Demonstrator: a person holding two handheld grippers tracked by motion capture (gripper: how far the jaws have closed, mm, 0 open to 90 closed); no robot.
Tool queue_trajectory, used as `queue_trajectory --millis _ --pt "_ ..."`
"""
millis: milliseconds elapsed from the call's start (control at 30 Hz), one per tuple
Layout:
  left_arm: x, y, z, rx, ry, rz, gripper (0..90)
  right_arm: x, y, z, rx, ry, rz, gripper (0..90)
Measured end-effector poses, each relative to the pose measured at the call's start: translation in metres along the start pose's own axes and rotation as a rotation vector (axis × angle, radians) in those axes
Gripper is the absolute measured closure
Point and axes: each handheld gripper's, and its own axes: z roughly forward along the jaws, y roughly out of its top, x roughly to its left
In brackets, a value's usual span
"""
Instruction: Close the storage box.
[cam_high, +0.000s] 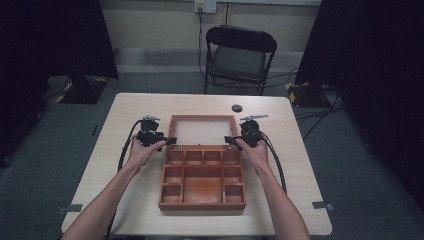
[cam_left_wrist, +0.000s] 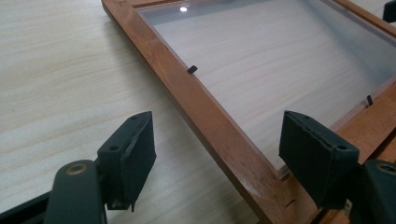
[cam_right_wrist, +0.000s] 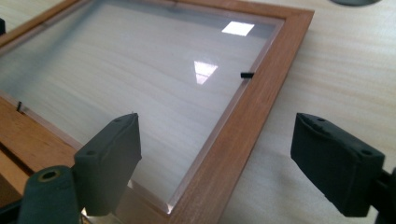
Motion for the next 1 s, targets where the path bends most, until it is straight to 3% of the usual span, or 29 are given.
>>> queue_trajectory --millis 233,433,533,700,900,1000 --pt "-0.002 0.001 0.005 0.01 -0.026 -0.039 26.4 -0.003 -0.002 0.008 0.005 0.056 0.091 14.1" --pt "-0.004 0.002 0.01 0.01 -0.049 -0.048 25.6 0.005 0.0 0.013 0.012 0.057 0.092 10.1" --pt "-0.004 0.003 0.012 0.014 -0.053 -0.051 23.5 0.002 -0.001 0.017 0.015 0.088 0.139 8.8" --pt "-0.004 0.004 0.015 0.022 -0.062 -0.062 20.6 0.0 0.0 0.021 0.013 0.107 0.145 8.3" --pt "0.0 0.004 0.017 0.035 -0.086 -0.098 19.2 0.0 0.001 0.021 0.022 0.105 0.147 8.3" --pt "-0.001 0.004 0.019 0.021 -0.083 -0.09 17.5 0.002 0.0 0.021 0.018 0.1 0.162 9.2"
